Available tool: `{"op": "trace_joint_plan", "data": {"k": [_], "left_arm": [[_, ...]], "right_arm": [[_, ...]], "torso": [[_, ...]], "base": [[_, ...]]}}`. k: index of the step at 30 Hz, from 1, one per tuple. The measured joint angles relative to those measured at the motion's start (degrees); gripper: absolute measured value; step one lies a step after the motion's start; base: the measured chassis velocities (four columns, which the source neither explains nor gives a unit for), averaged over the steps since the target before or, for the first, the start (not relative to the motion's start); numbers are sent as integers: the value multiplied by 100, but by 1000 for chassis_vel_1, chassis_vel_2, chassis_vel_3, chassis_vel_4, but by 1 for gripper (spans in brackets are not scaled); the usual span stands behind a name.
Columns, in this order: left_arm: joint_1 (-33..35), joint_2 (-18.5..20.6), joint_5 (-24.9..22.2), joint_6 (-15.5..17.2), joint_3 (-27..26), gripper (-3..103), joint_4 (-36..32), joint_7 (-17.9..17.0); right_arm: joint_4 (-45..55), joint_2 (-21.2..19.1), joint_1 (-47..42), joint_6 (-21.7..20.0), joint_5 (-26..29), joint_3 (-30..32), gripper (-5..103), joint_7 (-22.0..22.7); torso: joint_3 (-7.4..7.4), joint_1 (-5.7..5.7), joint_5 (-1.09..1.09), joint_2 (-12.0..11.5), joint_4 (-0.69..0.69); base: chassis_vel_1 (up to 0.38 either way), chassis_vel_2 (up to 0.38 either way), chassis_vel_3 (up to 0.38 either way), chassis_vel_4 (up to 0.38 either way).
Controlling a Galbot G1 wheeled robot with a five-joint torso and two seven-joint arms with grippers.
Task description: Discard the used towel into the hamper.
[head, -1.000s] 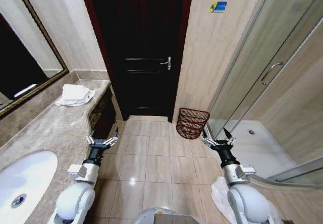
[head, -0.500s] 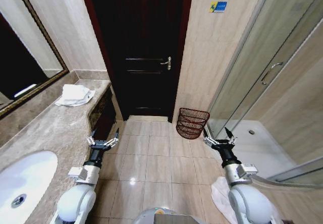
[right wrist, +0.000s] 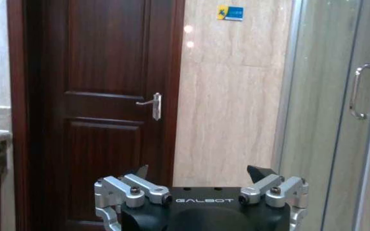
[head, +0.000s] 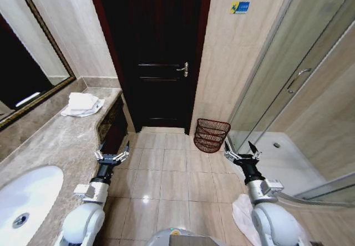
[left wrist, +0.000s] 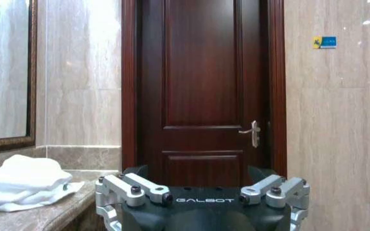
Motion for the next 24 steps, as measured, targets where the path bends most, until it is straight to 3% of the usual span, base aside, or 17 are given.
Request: {"op": "trace_joint_plan", "data": {"k": [24], "left_arm": [[0, -32, -30, -43, 18, 100, 12, 12]], "right_arm": [[12, 15, -2, 29, -22, -16, 100, -37]], "torso": [[0, 1, 0, 0, 0]], "base": [[-69, 72, 70, -76]]}}
